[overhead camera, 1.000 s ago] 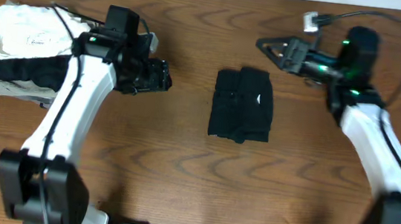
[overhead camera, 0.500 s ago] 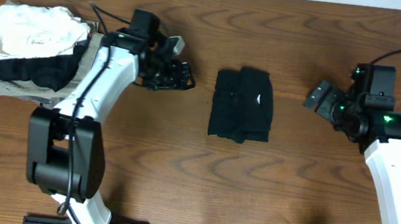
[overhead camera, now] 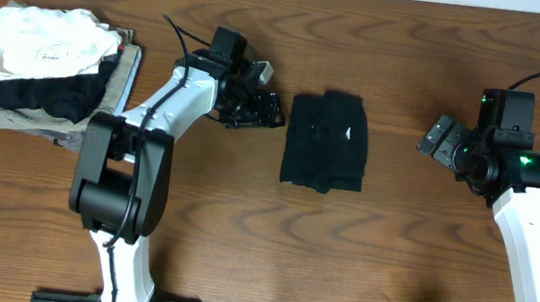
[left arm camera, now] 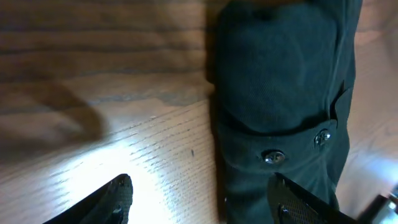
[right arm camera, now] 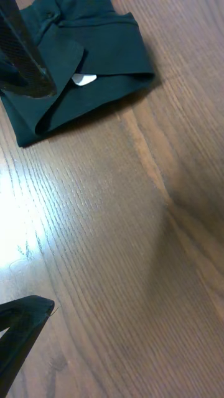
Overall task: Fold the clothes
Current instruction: 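Move the left gripper right and grasp the folded shirt's left edge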
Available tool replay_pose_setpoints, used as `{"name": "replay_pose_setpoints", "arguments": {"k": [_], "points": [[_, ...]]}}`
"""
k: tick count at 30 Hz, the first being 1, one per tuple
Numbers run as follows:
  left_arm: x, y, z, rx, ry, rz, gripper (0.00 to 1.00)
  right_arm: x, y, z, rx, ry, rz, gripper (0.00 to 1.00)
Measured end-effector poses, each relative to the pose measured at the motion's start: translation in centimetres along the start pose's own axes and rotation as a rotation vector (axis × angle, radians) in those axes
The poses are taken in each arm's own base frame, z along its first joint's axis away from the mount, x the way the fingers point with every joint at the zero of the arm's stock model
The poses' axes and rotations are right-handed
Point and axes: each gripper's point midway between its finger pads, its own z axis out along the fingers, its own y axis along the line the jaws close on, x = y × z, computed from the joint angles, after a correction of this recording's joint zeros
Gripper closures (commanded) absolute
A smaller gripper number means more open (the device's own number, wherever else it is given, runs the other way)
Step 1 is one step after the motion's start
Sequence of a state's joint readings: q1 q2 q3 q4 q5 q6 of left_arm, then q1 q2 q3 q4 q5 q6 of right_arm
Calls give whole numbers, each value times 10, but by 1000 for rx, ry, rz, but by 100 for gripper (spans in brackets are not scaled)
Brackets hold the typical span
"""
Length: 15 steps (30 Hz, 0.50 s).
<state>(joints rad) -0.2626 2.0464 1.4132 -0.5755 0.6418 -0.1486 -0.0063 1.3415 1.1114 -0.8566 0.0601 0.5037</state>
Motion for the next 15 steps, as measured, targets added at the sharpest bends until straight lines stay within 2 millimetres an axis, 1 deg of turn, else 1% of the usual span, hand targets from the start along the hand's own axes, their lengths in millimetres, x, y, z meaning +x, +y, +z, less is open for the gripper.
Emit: {"name": "replay_pose_setpoints", "arguments": {"k": [7, 15], "points": [[4, -3, 11, 63, 32, 3, 29, 1, -1, 0, 4, 6, -6, 1], [12, -13, 30, 211, 85, -2, 29, 2, -1, 0, 6, 9, -16, 1]]}}
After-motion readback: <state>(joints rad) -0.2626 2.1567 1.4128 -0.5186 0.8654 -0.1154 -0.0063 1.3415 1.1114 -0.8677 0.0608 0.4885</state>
